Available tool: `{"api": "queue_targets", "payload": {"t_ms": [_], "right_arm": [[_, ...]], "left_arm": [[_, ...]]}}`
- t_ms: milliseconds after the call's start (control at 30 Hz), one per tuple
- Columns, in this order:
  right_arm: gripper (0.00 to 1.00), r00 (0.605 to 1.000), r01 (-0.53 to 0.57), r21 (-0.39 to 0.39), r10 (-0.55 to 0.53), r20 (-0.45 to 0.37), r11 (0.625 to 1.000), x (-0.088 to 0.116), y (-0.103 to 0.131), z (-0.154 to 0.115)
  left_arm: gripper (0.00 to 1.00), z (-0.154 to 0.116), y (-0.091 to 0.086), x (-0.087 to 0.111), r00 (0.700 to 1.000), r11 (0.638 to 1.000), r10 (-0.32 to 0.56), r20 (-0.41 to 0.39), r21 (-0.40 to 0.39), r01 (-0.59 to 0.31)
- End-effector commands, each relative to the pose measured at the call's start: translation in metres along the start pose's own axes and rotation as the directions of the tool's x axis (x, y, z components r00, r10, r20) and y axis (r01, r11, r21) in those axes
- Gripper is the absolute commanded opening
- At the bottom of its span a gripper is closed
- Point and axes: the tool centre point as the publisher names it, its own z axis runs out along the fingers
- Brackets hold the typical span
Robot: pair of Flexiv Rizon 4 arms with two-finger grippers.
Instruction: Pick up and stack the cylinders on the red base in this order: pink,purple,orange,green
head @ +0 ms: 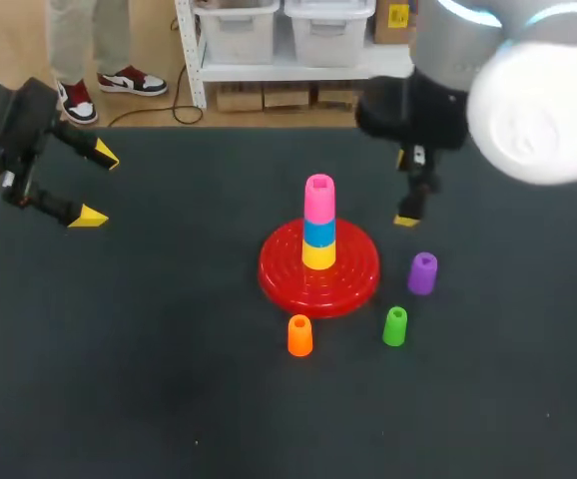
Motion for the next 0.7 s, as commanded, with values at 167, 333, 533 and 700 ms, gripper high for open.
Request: {"api": "queue_targets", "payload": {"t_ms": [167,333,533,700], "right_arm": [[1.0,0.997,-0.077,0.044,0.077,0.013,0.996,0.03,0.001,0.038],[1.0,0.993,-0.115,0.02,0.114,0.007,0.993,0.039,0.001,0.054],[1.0,0.993,-0.116,0.001,0.116,-0.018,0.993,0.043,0.004,0.071],[1.0,0.993,-0.113,-0.011,0.112,-0.034,0.994,0.044,0.008,0.084]], "left_arm": [[1.0,0.0,-0.001,0.001,1.0,1.0,0.001,0.0,-0.002,-0.001],[1.0,0.0,-0.001,0.001,1.0,1.0,0.001,0.0,-0.002,-0.001],[1.0,0.0,-0.001,0.001,1.0,1.0,0.001,0.0,-0.002,-0.001],[1.0,0.0,-0.001,0.001,1.0,1.0,0.001,0.0,-0.002,-0.001]]}}
